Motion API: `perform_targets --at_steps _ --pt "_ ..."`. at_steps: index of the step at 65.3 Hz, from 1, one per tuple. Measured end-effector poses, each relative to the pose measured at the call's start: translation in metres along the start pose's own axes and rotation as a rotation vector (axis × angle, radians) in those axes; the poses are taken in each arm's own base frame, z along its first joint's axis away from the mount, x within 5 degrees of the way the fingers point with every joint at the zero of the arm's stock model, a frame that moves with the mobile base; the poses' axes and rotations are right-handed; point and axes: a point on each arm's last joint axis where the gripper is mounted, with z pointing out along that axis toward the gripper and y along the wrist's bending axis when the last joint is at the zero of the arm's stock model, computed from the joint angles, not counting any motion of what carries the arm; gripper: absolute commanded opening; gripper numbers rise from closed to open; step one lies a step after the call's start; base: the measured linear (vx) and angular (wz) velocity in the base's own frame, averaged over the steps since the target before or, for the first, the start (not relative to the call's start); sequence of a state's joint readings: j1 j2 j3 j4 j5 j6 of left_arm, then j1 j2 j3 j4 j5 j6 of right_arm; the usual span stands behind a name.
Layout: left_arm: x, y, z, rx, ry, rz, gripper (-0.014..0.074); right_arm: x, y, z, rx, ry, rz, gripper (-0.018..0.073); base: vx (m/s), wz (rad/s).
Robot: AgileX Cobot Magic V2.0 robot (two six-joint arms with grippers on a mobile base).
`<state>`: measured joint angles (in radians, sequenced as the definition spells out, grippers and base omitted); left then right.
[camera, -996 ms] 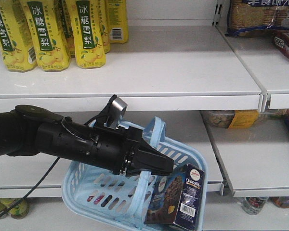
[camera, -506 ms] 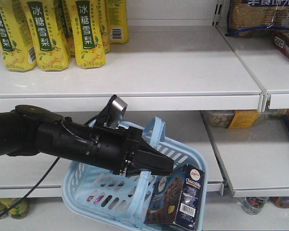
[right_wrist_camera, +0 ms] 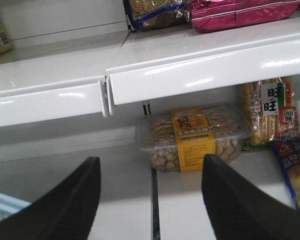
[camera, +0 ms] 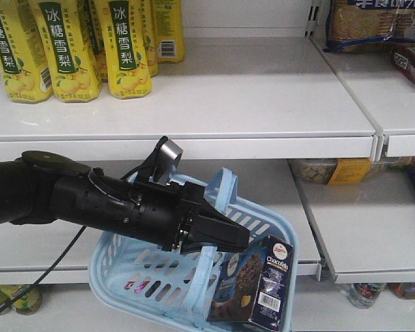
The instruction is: Left arm holds basket, right arm returns cookies
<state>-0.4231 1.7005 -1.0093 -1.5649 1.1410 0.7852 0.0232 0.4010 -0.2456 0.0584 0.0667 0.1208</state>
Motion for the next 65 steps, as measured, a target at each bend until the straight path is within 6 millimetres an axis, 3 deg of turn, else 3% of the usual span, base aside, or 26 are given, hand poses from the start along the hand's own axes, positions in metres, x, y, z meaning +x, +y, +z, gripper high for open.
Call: perform_targets --at_steps 17,27,48,65 --pt "0.000 0.000 0.000 0.000 0.000 0.000 -0.0006 0.005 0.000 0.000 0.000 0.050 0.073 0.0487 0.00 0.00" --pt "0.000 0.000 0.000 0.000 0.000 0.000 -0.0006 0.009 0.004 0.006 -0.012 0.182 0.184 0.0486 0.00 0.00" --pt "0.000 0.000 0.000 0.000 0.000 0.000 -0.0006 -0.009 0.047 0.034 -0.210 0.519 0.274 0.0486 0.00 0.00" --pt "0.000 0.000 0.000 0.001 0.001 0.000 -0.0006 0.016 0.082 0.058 -0.313 0.795 0.307 0.0486 0.00 0.00"
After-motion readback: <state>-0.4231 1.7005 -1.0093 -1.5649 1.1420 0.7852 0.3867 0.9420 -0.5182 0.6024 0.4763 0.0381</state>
